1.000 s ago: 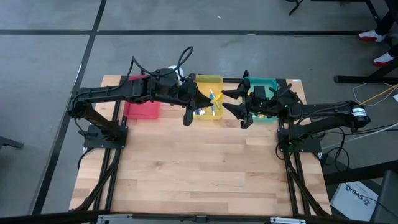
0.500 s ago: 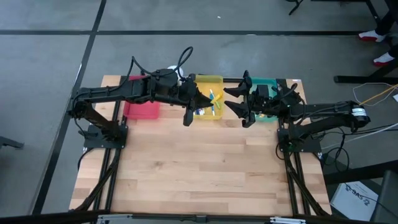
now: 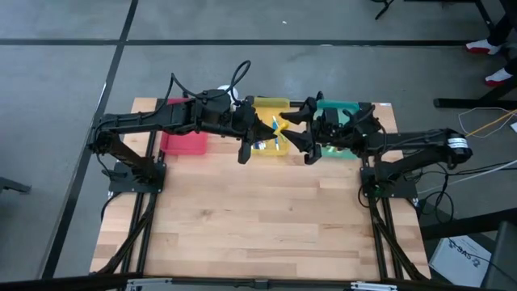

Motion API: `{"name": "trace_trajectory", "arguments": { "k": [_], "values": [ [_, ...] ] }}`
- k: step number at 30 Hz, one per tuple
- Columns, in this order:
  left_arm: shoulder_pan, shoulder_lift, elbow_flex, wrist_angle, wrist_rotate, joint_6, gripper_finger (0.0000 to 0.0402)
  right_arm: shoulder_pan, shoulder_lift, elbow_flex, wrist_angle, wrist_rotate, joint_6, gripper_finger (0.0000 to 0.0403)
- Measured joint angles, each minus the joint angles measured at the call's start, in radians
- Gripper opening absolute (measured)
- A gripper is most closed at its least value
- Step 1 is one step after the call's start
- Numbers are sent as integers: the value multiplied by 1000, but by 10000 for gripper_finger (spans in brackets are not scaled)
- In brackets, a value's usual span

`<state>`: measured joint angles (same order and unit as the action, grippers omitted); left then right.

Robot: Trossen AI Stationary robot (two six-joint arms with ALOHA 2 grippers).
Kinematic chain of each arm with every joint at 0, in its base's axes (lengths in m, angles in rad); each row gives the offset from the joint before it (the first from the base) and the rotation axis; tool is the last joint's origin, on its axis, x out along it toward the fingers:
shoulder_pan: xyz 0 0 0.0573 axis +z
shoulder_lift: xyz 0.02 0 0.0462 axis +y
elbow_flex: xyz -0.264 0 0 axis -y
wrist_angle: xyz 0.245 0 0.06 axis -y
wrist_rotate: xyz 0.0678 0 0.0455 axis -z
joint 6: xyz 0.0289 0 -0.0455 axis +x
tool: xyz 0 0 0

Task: Pick & Place Markers
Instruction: Put the yellow pen into the red bin

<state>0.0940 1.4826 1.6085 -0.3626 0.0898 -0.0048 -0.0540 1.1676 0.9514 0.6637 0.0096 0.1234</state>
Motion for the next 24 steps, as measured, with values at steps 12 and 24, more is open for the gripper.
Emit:
{"name": "trace_trajectory", "arguments": {
  "k": [12, 24],
  "values": [
    [10, -11, 0, -69, -19, 0, 25, 0, 12, 14, -10, -13, 0, 241],
    [68, -90, 1, -272, -83, 5, 25, 0, 10, 14, -13, -11, 4, 241]
  ]
}}
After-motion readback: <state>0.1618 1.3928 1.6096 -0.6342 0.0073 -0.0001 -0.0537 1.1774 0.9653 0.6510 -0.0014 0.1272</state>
